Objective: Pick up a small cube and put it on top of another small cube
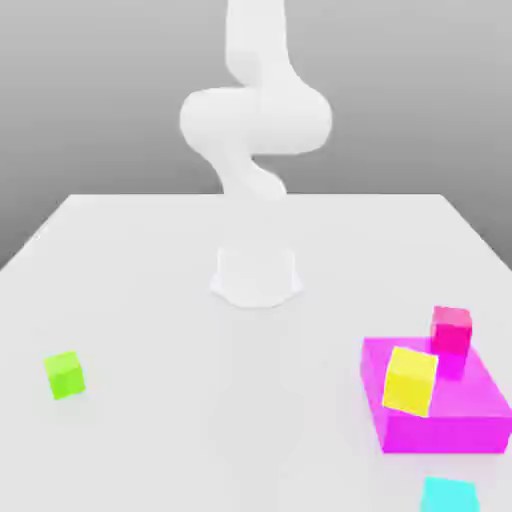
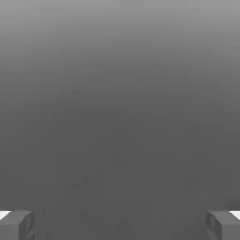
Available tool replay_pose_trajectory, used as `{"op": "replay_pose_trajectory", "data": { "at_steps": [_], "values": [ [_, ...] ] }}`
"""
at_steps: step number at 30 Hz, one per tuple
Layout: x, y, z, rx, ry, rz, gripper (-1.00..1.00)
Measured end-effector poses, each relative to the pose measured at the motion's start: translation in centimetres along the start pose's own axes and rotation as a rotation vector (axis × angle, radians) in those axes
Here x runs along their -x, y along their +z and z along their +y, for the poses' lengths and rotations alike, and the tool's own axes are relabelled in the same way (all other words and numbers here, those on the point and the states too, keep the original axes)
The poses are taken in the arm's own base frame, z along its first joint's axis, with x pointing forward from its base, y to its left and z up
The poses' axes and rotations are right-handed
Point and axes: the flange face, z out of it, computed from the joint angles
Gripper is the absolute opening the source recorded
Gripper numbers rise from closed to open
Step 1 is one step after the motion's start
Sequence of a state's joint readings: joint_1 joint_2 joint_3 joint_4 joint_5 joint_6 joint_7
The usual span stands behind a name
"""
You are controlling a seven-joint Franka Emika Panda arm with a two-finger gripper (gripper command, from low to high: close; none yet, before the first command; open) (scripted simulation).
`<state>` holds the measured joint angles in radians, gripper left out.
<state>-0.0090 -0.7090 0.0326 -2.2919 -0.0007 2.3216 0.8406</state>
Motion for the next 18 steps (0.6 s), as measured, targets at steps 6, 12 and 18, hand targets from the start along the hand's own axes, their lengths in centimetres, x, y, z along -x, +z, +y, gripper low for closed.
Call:
{"op": "replay_pose_trajectory", "data": {
  "at_steps": [6, 12, 18],
  "values": [
    [2.6, 10.3, -2.5, 0.115, 0.030, -0.093, 0.00],
    [6.9, 20.2, -3.5, 0.224, 0.054, -0.183, 0.00],
    [13.1, 29.4, -3.2, 0.330, 0.073, -0.275, 0.00]
  ]
}}
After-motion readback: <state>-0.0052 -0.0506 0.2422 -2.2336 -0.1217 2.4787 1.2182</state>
